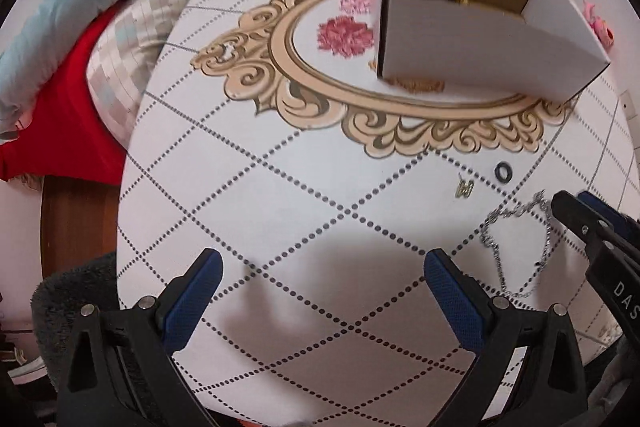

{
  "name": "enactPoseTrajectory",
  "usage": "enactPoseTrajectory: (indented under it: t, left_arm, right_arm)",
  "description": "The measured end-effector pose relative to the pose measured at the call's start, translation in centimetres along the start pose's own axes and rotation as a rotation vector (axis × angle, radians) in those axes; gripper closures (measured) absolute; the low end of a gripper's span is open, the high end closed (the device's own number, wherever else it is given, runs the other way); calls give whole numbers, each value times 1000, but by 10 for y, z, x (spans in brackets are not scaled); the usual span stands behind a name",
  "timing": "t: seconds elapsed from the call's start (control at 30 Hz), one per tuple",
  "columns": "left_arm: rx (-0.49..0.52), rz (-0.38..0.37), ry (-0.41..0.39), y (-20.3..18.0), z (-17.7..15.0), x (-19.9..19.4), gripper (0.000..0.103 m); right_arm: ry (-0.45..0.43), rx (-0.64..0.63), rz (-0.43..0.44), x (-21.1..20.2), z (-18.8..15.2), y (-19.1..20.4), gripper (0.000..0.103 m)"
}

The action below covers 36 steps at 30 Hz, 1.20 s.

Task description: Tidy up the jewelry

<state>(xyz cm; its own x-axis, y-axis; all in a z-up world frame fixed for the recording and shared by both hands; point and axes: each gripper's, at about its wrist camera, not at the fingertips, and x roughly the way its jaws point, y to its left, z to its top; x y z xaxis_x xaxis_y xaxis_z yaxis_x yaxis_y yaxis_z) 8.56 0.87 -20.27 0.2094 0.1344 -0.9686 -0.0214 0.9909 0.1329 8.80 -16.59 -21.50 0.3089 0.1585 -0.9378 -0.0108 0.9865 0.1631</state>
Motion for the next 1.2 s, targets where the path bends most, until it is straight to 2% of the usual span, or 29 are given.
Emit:
enactPoseTrajectory:
  t: [0.07, 0.13, 0.2, 0.3, 0.47, 0.53, 0.6, 0.67, 0.73, 0.77, 0.8, 0.83, 0.87, 0.97, 1.03, 1.2]
  left_arm:
    - [8, 4, 7, -2, -2, 1, 0]
    - [13, 2, 10, -3, -2, 0, 0]
    - [19, 0, 6, -6, -3, -1, 0]
    - [16, -20, -4, -12, -4, -8, 1]
    - [20, -133, -2, -30, -1, -14, 1]
    - [30, -184, 5, -42, -1, -16, 7]
    - [54, -206, 17, -55, -2, -16, 26]
    - [89, -197, 23, -68, -3, -15, 37]
    - [134, -159, 10, -80, -4, -15, 41]
    - [154, -161, -6, -86, -5, -18, 53]
    - [170, -168, -18, -91, -6, -21, 69]
    - [188, -171, -24, -95, -7, -24, 78]
    - [202, -173, -24, -99, -7, -25, 94]
    - [203, -193, -17, -101, -5, -26, 96]
    - [187, -225, -16, -94, -4, -28, 103]
    - [150, -280, -53, -67, 6, -46, 103]
  right_arm:
    - [-9, -23, -17, 2, -1, 5, 74]
    - [-22, -62, -43, 4, -6, 11, 90]
    - [-31, -83, -57, 3, -9, 14, 90]
    - [-46, -37, -45, -2, -12, 4, 90]
    - [-73, 60, -32, -23, -11, -28, 90]
    - [-79, 86, -40, -28, -11, -39, 90]
    - [-84, 111, -50, -33, -11, -50, 90]
    - [-88, 133, -56, -35, -12, -59, 90]
    - [-87, 145, -65, -35, -13, -64, 90]
    - [-87, 149, -68, -35, -14, -66, 90]
    - [-86, 150, -70, -35, -14, -66, 90]
    - [-86, 152, -71, -35, -15, -67, 90]
    - [-89, 154, -72, -35, -15, -67, 90]
    - [-97, 157, -71, -38, -14, -66, 90]
    - [-107, 159, -65, -42, -13, -65, 90]
    - [-145, 163, -40, -60, -9, -63, 90]
